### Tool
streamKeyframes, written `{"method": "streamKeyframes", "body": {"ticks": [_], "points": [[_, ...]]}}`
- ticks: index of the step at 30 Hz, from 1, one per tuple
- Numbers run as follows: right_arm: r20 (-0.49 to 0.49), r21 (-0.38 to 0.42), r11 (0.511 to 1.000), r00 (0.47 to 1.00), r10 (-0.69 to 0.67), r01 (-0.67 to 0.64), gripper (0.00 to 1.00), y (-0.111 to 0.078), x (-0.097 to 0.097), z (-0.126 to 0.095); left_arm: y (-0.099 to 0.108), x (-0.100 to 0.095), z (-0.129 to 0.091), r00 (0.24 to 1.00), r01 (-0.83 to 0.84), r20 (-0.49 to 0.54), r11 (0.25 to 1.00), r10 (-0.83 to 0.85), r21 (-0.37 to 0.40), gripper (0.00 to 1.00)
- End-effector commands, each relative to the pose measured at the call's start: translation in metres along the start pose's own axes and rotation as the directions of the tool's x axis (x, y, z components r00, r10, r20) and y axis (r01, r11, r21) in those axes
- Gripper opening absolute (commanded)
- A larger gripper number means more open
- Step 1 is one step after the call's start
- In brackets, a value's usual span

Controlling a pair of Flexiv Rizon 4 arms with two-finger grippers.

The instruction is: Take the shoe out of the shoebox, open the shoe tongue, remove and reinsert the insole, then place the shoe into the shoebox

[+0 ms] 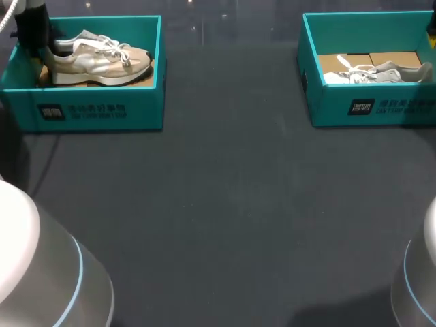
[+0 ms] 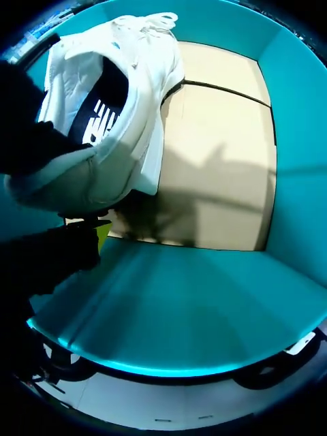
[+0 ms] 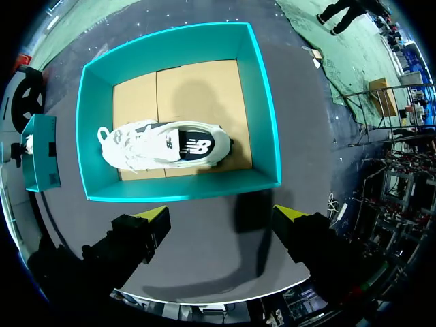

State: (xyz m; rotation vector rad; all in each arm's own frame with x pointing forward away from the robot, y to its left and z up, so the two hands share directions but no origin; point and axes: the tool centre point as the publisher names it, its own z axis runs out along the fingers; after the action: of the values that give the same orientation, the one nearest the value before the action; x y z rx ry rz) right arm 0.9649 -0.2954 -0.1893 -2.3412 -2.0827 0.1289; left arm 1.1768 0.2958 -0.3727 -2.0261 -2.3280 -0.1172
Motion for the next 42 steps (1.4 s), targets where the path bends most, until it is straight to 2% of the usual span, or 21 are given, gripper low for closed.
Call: {"method": "streamKeyframes", "body": {"ticks": [1, 9, 18, 27, 42], "points": [[-0.001, 0.0, 1.0, 1.0, 0.0, 0.0, 1.0, 0.0, 0.0, 0.0, 0.005, 0.0, 0.0, 1.0, -0.006, 0.005, 1.0, 0.006, 0.011, 0.0], [-0.001, 0.0, 1.0, 1.0, 0.0, 0.0, 1.0, 0.0, 0.0, 0.0, 0.005, 0.005, -0.004, 1.0, -0.007, 0.015, 1.0, 0.007, 0.011, 0.0], [-0.001, 0.0, 1.0, 1.0, 0.0, 0.0, 1.0, 0.0, 0.0, 0.0, 0.005, 0.004, -0.016, 0.999, 0.019, 0.029, 0.999, -0.02, 0.051, 0.0], [-0.001, 0.0, 1.0, 1.0, 0.0, 0.0, 1.0, 0.0, 0.0, 0.0, 0.006, 0.007, -0.05, 0.998, 0.027, 0.049, 0.999, -0.028, 0.029, 0.0], [-0.001, 0.0, 1.0, 1.0, 0.0, 0.0, 1.0, 0.0, 0.0, 0.0, 0.017, 0.023, -0.114, 0.998, 0.035, 0.041, 0.998, -0.036, 0.045, 0.0]]}}
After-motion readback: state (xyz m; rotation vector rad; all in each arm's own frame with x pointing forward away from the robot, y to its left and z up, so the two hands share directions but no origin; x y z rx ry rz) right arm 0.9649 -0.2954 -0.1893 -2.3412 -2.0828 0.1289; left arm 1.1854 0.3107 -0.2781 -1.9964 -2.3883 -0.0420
